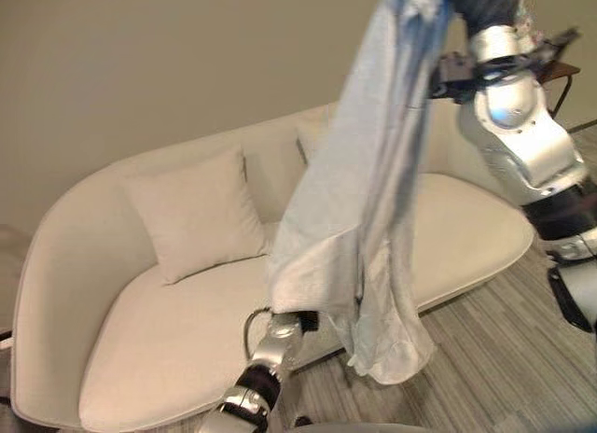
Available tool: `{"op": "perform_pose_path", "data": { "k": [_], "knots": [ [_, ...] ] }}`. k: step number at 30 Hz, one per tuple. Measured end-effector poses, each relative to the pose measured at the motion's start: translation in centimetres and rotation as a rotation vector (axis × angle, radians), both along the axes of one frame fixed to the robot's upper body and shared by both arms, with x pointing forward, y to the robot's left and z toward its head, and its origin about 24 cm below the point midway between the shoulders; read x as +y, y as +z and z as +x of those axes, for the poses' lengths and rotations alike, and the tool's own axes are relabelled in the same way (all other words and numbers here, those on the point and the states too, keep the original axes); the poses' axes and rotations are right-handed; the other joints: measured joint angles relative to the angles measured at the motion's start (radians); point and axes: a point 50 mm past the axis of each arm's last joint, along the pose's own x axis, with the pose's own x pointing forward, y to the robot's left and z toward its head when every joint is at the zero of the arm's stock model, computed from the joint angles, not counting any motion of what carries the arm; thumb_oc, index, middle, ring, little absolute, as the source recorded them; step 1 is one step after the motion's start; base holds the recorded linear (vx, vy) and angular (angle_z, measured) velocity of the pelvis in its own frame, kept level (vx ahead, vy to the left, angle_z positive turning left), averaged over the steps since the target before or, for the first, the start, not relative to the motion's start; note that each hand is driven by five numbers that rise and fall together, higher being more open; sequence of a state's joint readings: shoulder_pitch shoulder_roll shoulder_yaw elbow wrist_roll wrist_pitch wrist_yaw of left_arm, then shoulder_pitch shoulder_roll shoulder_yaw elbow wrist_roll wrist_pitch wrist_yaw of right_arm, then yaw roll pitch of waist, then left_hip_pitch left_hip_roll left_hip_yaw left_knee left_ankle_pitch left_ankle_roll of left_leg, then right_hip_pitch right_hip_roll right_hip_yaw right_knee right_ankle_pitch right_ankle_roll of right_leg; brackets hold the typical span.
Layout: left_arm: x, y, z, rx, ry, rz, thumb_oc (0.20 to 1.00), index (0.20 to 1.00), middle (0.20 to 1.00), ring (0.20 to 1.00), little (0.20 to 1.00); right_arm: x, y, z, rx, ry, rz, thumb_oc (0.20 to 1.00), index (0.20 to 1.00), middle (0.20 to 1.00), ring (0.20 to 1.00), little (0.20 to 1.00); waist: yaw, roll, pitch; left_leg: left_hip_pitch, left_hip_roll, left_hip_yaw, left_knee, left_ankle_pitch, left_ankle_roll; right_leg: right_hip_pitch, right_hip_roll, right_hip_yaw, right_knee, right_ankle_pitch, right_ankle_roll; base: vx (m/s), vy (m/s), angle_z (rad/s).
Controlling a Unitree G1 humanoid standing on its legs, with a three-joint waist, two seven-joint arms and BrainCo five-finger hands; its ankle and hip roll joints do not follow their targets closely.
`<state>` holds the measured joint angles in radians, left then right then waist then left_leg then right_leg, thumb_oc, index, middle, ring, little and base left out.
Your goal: Hang the clothes on the sofa on the clothes rack.
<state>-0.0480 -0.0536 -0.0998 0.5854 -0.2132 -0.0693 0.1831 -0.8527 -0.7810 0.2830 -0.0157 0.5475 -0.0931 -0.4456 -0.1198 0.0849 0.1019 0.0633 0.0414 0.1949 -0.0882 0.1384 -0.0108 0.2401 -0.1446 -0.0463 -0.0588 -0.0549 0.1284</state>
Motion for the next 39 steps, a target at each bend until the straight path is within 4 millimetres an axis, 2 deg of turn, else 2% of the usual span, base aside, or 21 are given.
{"op": "perform_pose_path", "data": {
  "k": [2, 7, 10, 12, 14, 16, 19, 21, 22, 23, 24, 25, 26, 27, 28, 29, 30, 31, 33, 34, 39],
  "knots": [
    [1.5, -0.9, -1.4, 0.052, 0.078, -0.001, 0.200, 0.200, 0.200, 0.200, 0.200, -1.0, -3.1, -0.1, 0.091, -0.035, 0.030, 0.200, 0.200, 0.200, 0.200, 0.200, 0.004, 0.017, 0.004, -0.006, 0.003, -0.001, 0.000, -0.005, -0.012, 0.000, 0.006, 0.002, -0.010, 0.001, -0.004, -0.16, -0.122, 0.02],
    [7.9, -0.4, -6.3, 0.052, 0.382, 0.075, 0.200, 0.200, 0.200, 0.200, 0.200, -5.3, -14.8, -8.2, 0.345, -0.191, 0.236, 0.200, 0.200, 0.200, 0.200, 0.200, 0.081, 0.014, 0.029, -0.069, 0.014, -0.072, 0.017, 0.020, -0.022, -0.011, 0.035, -0.056, -0.036, -0.001, -0.028, -0.18, -0.085, 0.33],
    [8.7, 0.0, -6.4, 0.043, 0.427, 0.123, 0.200, 0.200, 0.200, 0.200, 0.200, -4.7, -16.8, -8.1, 0.430, -0.183, 0.245, 0.200, 0.200, 0.200, 0.200, 0.200, 0.111, 0.034, 0.041, -0.071, 0.006, -0.082, -0.005, 0.028, -0.035, 0.005, 0.039, -0.086, -0.021, 0.002, -0.025, -0.20, 0.064, 0.37],
    [10.1, 1.9, -5.3, -0.047, 0.458, 0.187, 0.200, 0.200, 0.200, 0.200, 0.200, -3.6, -18.6, -9.5, 0.504, -0.126, 0.292, 0.200, 0.200, 0.200, 0.200, 0.200, 0.120, -0.057, 0.090, -0.048, 0.015, -0.002, 0.051, -0.045, -0.023, 0.030, -0.024, -0.143, -0.015, 0.000, -0.034, -0.17, 0.205, 0.46],
    [12.1, 2.6, -4.1, -0.069, 0.469, 0.279, 0.200, 0.200, 0.200, 0.200, 0.200, -3.4, -18.1, -9.6, 0.480, -0.086, 0.286, 0.200, 0.200, 0.200, 0.200, 0.200, 0.108, -0.100, 0.094, -0.102, 0.124, -0.016, 0.327, -0.131, -0.063, 0.008, -0.047, -0.159, 0.007, 0.000, -0.039, -0.05, 0.308, 0.16],
    [11.8, 3.9, -1.9, -0.150, 0.427, 0.312, 0.200, 0.200, 0.200, 0.200, 0.200, -4.4, -17.1, -10.3, 0.426, -0.134, 0.266, 0.200, 0.200, 0.200, 0.200, 0.200, 0.041, -0.091, 0.084, -0.102, 0.310, -0.029, 0.340, -0.172, -0.118, 0.000, -0.048, -0.211, 0.020, 0.002, -0.021, 0.01, 0.399, 0.77],
    [7.9, 4.4, 1.5, -0.204, 0.240, 0.301, 0.200, 0.200, 0.200, 0.200, 0.200, -4.0, -16.7, -10.4, 0.390, -0.141, 0.270, 0.200, 0.200, 0.200, 0.200, 0.200, 0.029, -0.103, 0.078, -0.116, 0.481, -0.033, 0.150, -0.107, -0.164, -0.021, -0.111, -0.176, 0.063, 0.009, -0.010, 0.09, 0.582, 0.82],
    [4.3, 4.7, 3.2, -0.240, 0.036, 0.339, 0.200, 0.200, 0.200, 0.200, 0.200, -3.7, -17.3, -9.8, 0.413, -0.160, 0.258, 0.200, 0.200, 0.200, 0.200, 0.200, 0.079, -0.112, 0.072, -0.186, 0.532, -0.073, 0.106, -0.047, -0.191, -0.004, -0.191, -0.124, 0.095, 0.026, 0.017, 0.06, 0.646, 0.76],
    [3.3, 4.9, 3.3, -0.258, -0.045, 0.376, 0.200, 0.200, 0.200, 0.200, 0.200, -2.3, -16.8, -8.7, 0.399, -0.099, 0.247, 0.200, 0.200, 0.200, 0.200, 0.200, 0.093, -0.118, 0.071, -0.169, 0.508, -0.130, 0.104, 0.028, -0.159, 0.016, -0.251, -0.122, 0.104, 0.037, 0.035, 0.12, 0.972, 0.13],
    [5.0, 5.4, 3.8, -0.273, -0.067, 0.452, 0.200, 0.200, 0.200, 0.200, 0.200, 0.3, -17.8, -7.5, 0.434, -0.013, 0.322, 0.200, 0.200, 0.200, 0.200, 0.200, 0.112, -0.229, 0.087, -0.173, 0.410, -0.127, 0.223, -0.034, -0.247, 0.022, -0.374, -0.108, 0.120, 0.061, 0.038, 0.19, 1.301, -0.13],
    [7.5, 6.4, 4.4, -0.286, -0.056, 0.554, 0.200, 0.200, 0.200, 0.200, 0.200, 3.1, -18.3, -6.9, 0.487, 0.085, 0.357, 0.200, 0.200, 0.200, 0.200, 0.200, 0.136, -0.291, 0.102, -0.275, 0.375, -0.119, 0.452, -0.129, -0.197, -0.026, -0.392, -0.114, 0.168, 0.212, -0.081, 0.19, 1.059, -0.09],
    [6.3, 6.6, 3.8, -0.329, -0.273, 0.661, 0.200, 0.200, 0.200, 0.200, 0.200, 3.1, -16.9, -6.0, 0.431, 0.110, 0.225, 0.200, 0.200, 0.200, 0.200, 0.200, 0.142, -0.246, 0.082, -0.332, 0.331, -0.029, 0.752, -0.358, -0.076, -0.059, -0.434, -0.073, 0.156, 0.573, -0.134, 0.09, 1.121, 0.16],
    [6.6, 6.8, 3.5, -0.358, -0.297, 0.679, 0.200, 0.200, 0.200, 0.200, 0.200, 2.7, -16.9, -5.9, 0.413, 0.088, 0.229, 0.200, 0.200, 0.200, 0.200, 0.200, 0.156, -0.241, 0.074, -0.329, 0.294, -0.019, 0.747, -0.384, -0.074, -0.089, -0.467, -0.148, 0.206, 0.564, -0.137, 0.03, 0.627, 0.61],
    [6.9, 6.5, 4.0, -0.339, -0.181, 0.622, 0.200, 0.200, 0.200, 0.200, 0.200, 1.0, -18.5, -6.6, 0.459, -0.011, 0.315, 0.200, 0.200, 0.200, 0.200, 0.200, 0.126, -0.228, 0.063, -0.312, 0.210, -0.014, 0.728, -0.389, -0.059, -0.076, -0.496, -0.270, 0.237, 0.471, -0.196, 0.08, 0.862, 0.39],
    [8.5, 5.9, 2.4, -0.313, -0.202, 0.676, 0.200, 0.200, 0.200, 0.200, 0.200, 1.0, -19.8, -6.4, 0.526, -0.019, 0.339, 0.200, 0.200, 0.200, 0.200, 0.200, 0.152, -0.194, 0.065, -0.283, 0.213, 0.016, 0.677, -0.382, -0.025, -0.116, -0.453, -0.306, 0.242, 0.404, -0.173, 0.13, 0.665, 0.30],
    [9.7, 4.9, 1.6, -0.250, -0.134, 0.666, 0.200, 0.200, 0.200, 0.200, 0.200, 0.3, -20.6, -7.1, 0.542, -0.078, 0.441, 0.200, 0.200, 0.200, 0.200, 0.200, 0.144, -0.177, 0.065, -0.241, 0.177, 0.050, 0.606, -0.365, 0.001, -0.124, -0.422, -0.380, 0.271, 0.373, -0.249, 0.16, 0.873, 0.04],
    [9.9, 4.2, 0.9, -0.202, -0.129, 0.671, 0.200, 0.200, 0.200, 0.200, 0.200, -0.7, -20.8, -7.4, 0.548, -0.122, 0.437, 0.200, 0.200, 0.200, 0.200, 0.200, 0.152, -0.119, 0.063, -0.224, 0.153, 0.057, 0.552, -0.340, 0.033, -0.138, -0.293, -0.281, 0.283, 0.310, -0.214, 0.20, 1.043, 1.04],
    [9.1, 3.9, 0.7, -0.200, -0.150, 0.650, 0.200, 0.200, 0.200, 0.200, 0.200, -2.2, -19.9, -8.8, 0.504, -0.183, 0.418, 0.200, 0.200, 0.200, 0.200, 0.200, 0.111, -0.083, 0.079, -0.109, 0.071, -0.021, 0.267, -0.191, 0.074, -0.133, -0.022, -0.117, 0.342, 0.015, -0.216, 0.28, 0.911, 1.44],
    [5.6, 3.3, 0.4, -0.226, -0.177, 0.547, 0.200, 0.200, 0.200, 0.200, 0.200, -3.7, -17.5, -9.9, 0.397, -0.220, 0.326, 0.200, 0.200, 0.200, 0.200, 0.200, 0.074, 0.003, 0.085, -0.029, 0.019, -0.055, 0.101, -0.100, 0.104, -0.190, 0.202, 0.015, 0.366, -0.105, -0.140, 0.27, 0.662, 1.49],
    [2.9, 3.6, 0.9, -0.264, -0.238, 0.490, 0.200, 0.200, 0.200, 0.200, 0.200, -4.4, -16.5, -10.2, 0.342, -0.243, 0.309, 0.200, 0.200, 0.200, 0.200, 0.200, -0.032, -0.011, 0.107, -0.004, -0.051, -0.098, 0.070, -0.105, 0.137, -0.218, 0.254, 0.034, 0.309, -0.098, -0.193, 0.15, 0.322, 1.11],
    [1.5, 3.5, 0.6, -0.266, -0.261, 0.447, 0.200, 0.200, 0.200, 0.200, 0.200, -5.2, -18.5, -10.9, 0.445, -0.300, 0.282, 0.200, 0.200, 0.200, 0.200, 0.200, -0.112, -0.045, 0.122, 0.017, -0.073, -0.122, 0.075, -0.135, 0.153, -0.353, 0.246, 0.010, 0.234, -0.026, -0.140, 0.12, 0.195, 0.53]
  ]
}}
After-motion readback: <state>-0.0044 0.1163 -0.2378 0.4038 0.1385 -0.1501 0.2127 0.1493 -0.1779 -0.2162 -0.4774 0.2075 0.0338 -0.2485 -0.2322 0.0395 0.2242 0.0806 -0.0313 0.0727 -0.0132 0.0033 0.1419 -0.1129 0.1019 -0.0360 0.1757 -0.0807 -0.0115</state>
